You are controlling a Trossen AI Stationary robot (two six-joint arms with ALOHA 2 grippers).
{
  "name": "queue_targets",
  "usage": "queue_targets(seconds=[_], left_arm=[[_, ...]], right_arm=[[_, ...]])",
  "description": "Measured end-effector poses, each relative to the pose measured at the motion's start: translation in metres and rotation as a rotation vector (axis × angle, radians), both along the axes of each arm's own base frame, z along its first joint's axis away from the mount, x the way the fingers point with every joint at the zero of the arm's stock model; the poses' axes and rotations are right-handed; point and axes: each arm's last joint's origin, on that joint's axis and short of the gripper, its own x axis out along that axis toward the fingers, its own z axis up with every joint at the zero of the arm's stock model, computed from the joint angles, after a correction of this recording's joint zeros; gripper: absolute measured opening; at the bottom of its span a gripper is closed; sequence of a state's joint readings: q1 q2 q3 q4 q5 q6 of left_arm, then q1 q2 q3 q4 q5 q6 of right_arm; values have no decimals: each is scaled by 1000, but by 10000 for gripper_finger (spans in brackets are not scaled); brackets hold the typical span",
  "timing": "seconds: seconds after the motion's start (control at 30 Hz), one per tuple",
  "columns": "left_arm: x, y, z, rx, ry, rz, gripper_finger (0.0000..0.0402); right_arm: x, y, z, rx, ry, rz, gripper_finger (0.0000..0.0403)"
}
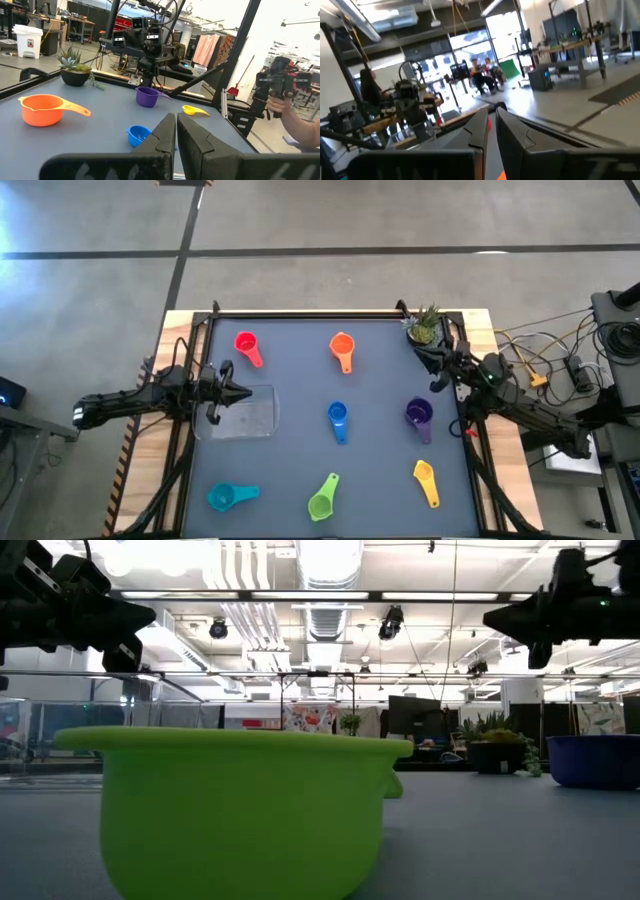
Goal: Nest measuring cups in basket
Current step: Stack the orange measuring cup on top of the violet measuring cup
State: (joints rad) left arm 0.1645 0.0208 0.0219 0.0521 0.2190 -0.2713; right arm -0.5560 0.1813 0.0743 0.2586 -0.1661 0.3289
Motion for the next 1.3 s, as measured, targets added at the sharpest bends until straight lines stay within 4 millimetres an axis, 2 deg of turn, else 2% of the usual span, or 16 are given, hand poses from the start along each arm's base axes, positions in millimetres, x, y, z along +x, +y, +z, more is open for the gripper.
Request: queue_targets(seconds=[0.1, 0.4, 0.53, 0.63, 0.77, 0.87, 0.97, 1.07, 1.3], left_arm=[[0, 0, 0, 0, 0, 0, 0], [0, 0, 0, 0, 0, 0, 0], [0, 0, 0, 0, 0, 0, 0], [0, 0, 0, 0, 0, 0, 0], [0, 0, 0, 0, 0, 0, 0], [0, 0, 0, 0, 2, -1, 0], [0, 0, 0, 0, 2, 0, 0], [0, 0, 0, 0, 1, 0, 0], [0, 0, 0, 0, 0, 0, 0]], right_arm=[[10, -6, 5, 18, 90, -4, 27], [63, -38, 11, 88, 380, 14, 39], [89, -51, 4, 144, 493, 52, 68], [111, -65, 6, 135, 513, 53, 98], [134, -79, -12, 192, 621, 57, 145], [150, -88, -14, 187, 624, 59, 180], [158, -93, -23, 216, 669, 63, 206], [167, -100, -22, 238, 651, 52, 222], [183, -117, -35, 294, 684, -45, 228]])
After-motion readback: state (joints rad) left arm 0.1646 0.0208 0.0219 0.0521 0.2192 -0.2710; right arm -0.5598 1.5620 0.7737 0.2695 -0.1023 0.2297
